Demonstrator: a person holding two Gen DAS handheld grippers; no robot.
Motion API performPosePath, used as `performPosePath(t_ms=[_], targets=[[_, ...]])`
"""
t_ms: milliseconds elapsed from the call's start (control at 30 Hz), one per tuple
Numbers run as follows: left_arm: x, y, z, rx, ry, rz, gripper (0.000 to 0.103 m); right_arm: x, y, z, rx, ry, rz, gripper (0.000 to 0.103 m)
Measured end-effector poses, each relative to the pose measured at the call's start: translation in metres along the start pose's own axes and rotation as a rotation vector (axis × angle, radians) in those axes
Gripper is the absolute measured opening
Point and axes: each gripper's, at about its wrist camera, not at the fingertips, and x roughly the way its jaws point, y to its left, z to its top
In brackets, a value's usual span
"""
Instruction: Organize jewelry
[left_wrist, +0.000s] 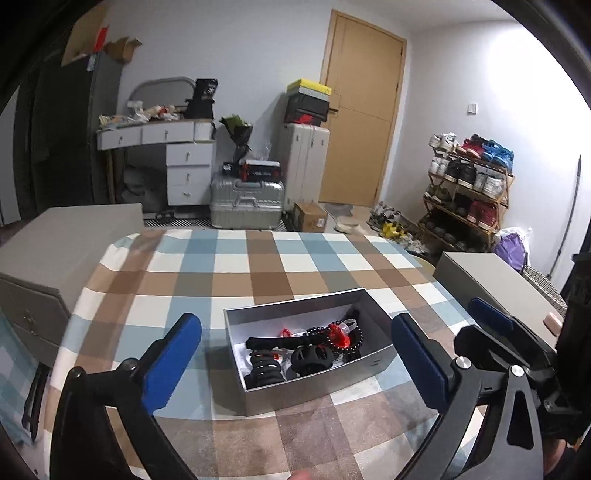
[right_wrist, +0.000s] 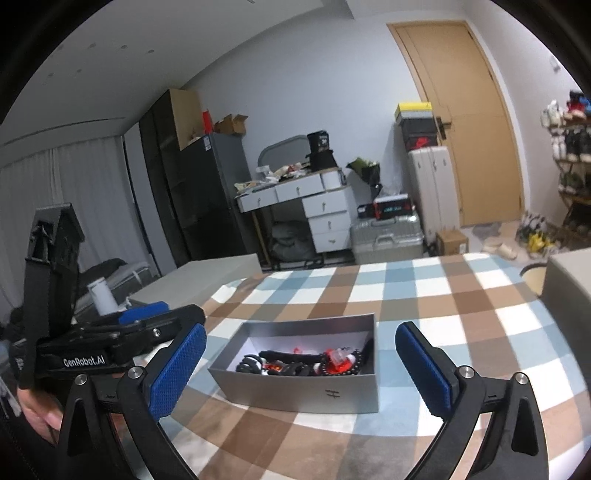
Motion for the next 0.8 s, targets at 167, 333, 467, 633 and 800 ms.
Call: performPosePath(t_ms=[167, 333, 467, 633, 800], targets=[[-0.017, 0.012, -0.013, -0.047, -0.182, 0.073, 0.101, -0.012, 0.009, -0.010, -0.065, -0.050, -0.057, 0.103], [-0.016, 0.018, -0.027, -0.037, -0.237, 0.132, 0.101, -0.013, 0.016, -0.025, -0.133, -0.051, -0.104, 0.103], [-0.008, 0.021, -0.034, -0.012, -0.214, 0.162, 0.101, -0.013, 0.022, -0.037, -0.198, -0.043, -0.133, 0.103], [-0.004, 0.022, -0.048, -0.011, -0.162, 0.147, 0.101, -0.010, 0.024, -0.042, -0.214, -0.025, -0.146, 0.103], [-0.006, 0.016, -0.053, 0.008, -0.153, 0.162, 0.101, -0.011, 0.019, -0.041, -0.190, -0.026, -0.151, 0.103]])
